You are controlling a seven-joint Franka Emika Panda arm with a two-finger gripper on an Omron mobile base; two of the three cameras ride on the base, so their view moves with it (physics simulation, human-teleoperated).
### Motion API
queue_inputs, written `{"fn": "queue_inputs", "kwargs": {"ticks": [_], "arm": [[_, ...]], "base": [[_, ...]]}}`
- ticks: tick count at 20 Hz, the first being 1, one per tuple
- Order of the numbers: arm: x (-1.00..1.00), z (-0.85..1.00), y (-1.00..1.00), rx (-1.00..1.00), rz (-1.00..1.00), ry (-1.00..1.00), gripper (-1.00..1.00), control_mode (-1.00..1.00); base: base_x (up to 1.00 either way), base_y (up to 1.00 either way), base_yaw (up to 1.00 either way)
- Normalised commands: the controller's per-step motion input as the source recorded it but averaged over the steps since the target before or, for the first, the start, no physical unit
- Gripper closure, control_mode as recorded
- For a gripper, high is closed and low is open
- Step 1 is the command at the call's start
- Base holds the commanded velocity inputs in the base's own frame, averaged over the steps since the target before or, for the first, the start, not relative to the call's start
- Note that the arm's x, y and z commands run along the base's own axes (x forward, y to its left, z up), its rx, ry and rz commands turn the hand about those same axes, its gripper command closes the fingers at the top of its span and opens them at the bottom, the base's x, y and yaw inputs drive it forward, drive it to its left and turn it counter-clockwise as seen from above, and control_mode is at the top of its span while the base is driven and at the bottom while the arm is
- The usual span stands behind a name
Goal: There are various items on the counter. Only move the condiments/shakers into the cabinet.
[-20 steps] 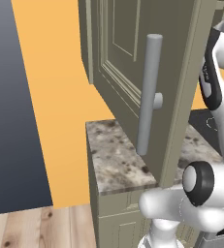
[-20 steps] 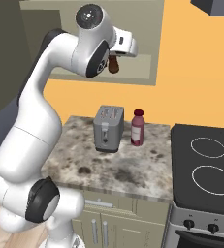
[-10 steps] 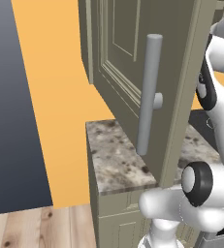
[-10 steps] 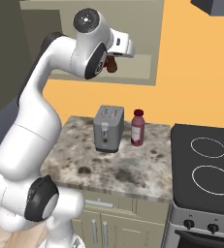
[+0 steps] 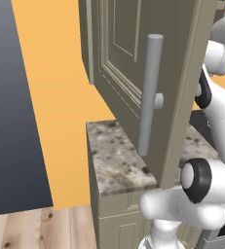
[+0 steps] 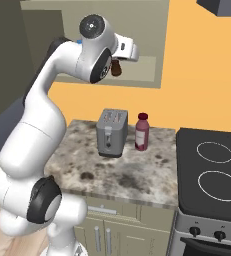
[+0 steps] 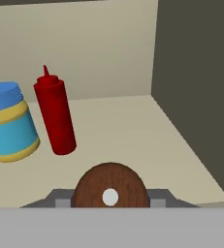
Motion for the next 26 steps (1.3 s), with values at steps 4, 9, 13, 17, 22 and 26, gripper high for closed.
{"fn": "queue_inputs", "kwargs": {"ticks": [4,9,13,17,22,26], "arm": [[0.3,-0.11,0.0,0.0,0.0,0.0,1.0,-1.0],[0.25,-0.03,0.0,0.0,0.0,0.0,1.0,-1.0],[0.16,0.0,0.0,0.0,0.0,0.0,1.0,-1.0],[0.16,-0.04,0.0,0.0,0.0,0.0,1.0,-1.0],[0.08,-0.14,0.0,0.0,0.0,0.0,1.0,-1.0],[0.03,-0.26,0.03,-0.01,0.0,0.0,1.0,-1.0]], "base": [[0.0,0.0,0.0],[0.0,0.0,0.0],[0.0,0.0,0.0],[0.0,0.0,0.0],[0.0,0.0,0.0],[0.0,0.0,0.0]]}}
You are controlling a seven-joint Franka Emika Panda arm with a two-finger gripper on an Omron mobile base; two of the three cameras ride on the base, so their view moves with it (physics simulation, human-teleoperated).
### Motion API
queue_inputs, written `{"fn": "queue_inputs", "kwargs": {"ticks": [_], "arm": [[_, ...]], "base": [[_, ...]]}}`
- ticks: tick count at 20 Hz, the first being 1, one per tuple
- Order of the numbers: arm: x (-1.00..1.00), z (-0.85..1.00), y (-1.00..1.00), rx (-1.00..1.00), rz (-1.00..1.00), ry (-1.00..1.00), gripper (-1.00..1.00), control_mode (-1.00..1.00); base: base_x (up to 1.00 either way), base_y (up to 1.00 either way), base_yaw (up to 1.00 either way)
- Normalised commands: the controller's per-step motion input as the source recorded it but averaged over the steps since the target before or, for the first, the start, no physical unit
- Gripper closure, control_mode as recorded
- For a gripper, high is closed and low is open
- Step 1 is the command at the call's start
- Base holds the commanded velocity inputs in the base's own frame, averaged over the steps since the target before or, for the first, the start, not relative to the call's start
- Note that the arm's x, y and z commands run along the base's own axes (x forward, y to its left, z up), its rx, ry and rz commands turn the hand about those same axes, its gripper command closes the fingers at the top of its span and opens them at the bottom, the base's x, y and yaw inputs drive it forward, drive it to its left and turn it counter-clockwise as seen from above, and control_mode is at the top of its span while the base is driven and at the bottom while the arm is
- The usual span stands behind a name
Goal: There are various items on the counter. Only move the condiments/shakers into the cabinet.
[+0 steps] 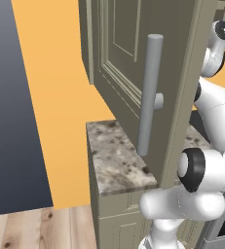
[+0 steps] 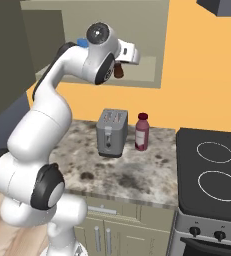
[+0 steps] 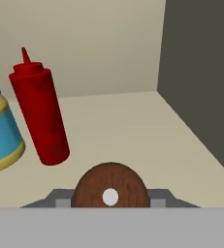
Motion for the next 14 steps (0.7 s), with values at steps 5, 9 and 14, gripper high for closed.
{"fn": "queue_inputs", "kwargs": {"ticks": [5,9,14], "arm": [[0.11,-0.12,0.02,0.0,0.0,0.0,1.0,-1.0],[0.26,0.02,0.0,0.0,0.0,0.0,1.0,-1.0],[0.21,0.0,0.0,0.0,0.0,0.0,1.0,-1.0]], "base": [[0.0,0.0,0.0],[0.0,0.0,0.0],[0.0,0.0,0.0]]}}
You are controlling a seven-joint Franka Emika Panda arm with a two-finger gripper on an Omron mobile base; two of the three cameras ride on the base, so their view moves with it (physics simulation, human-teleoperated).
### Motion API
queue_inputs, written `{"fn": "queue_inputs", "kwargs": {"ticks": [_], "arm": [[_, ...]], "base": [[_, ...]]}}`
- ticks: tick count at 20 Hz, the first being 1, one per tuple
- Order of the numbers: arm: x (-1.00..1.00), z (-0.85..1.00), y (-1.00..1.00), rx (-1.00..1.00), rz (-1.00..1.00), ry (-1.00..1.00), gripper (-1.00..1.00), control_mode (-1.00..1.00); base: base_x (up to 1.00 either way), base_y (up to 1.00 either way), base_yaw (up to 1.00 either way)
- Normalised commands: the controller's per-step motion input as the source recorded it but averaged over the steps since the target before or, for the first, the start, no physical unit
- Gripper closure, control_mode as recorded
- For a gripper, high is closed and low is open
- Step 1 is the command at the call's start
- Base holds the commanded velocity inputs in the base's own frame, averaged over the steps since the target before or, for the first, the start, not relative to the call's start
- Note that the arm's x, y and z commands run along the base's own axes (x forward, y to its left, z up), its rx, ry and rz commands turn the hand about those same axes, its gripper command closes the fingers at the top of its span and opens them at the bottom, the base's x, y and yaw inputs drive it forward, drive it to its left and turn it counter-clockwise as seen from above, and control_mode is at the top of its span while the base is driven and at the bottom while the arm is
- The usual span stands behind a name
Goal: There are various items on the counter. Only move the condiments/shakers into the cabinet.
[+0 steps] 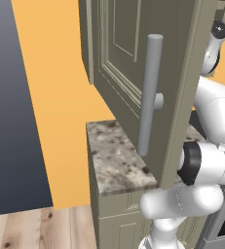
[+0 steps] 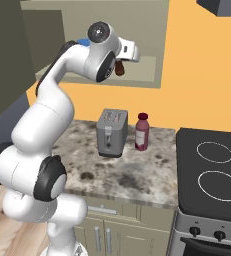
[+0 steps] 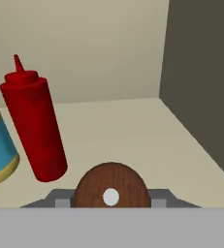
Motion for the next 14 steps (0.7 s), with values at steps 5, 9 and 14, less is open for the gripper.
{"fn": "queue_inputs", "kwargs": {"ticks": [5,9,14], "arm": [[0.24,0.0,0.0,-0.01,0.0,0.0,1.0,-1.0],[0.22,-0.02,0.0,-0.02,0.0,-0.01,-1.0,-1.0],[0.25,-0.09,0.0,-0.03,0.0,-0.04,-1.0,-1.0]], "base": [[0.0,0.0,0.0],[0.0,0.0,0.0],[0.0,0.0,0.0]]}}
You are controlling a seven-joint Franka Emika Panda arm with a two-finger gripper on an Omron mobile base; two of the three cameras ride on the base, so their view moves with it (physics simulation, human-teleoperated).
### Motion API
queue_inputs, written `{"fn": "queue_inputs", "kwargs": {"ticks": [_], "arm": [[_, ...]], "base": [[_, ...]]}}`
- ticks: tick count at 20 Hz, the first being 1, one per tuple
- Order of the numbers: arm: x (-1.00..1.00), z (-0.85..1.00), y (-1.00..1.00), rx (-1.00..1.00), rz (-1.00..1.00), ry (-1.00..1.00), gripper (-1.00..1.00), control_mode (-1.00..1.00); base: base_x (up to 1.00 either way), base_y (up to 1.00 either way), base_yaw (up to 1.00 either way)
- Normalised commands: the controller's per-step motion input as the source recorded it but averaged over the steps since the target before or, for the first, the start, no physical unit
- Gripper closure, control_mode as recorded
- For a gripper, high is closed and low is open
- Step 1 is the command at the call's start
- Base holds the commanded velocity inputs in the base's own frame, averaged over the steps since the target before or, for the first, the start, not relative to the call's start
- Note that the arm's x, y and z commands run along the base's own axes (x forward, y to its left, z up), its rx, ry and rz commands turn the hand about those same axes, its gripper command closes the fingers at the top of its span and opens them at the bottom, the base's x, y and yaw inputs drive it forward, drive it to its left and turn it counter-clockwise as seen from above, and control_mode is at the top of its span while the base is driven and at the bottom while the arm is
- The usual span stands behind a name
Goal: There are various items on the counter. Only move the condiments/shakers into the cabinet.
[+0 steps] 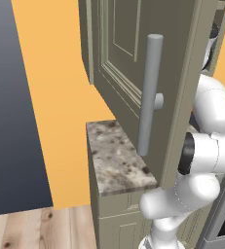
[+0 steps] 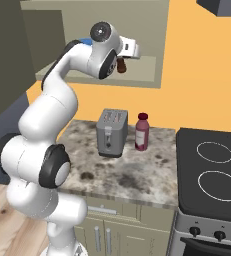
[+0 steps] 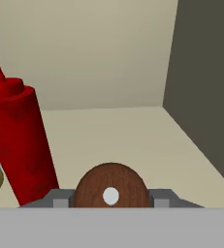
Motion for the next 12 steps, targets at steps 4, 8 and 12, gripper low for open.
{"fn": "queue_inputs", "kwargs": {"ticks": [4,8,12], "arm": [[0.31,-0.11,0.0,-0.04,0.0,-0.05,-1.0,-1.0],[0.28,-0.1,0.0,-0.04,0.0,-0.05,-1.0,-1.0],[0.1,-0.02,0.0,-0.01,0.0,-0.01,-1.0,-1.0]], "base": [[0.0,0.0,0.0],[0.0,0.0,0.0],[0.0,0.0,0.0]]}}
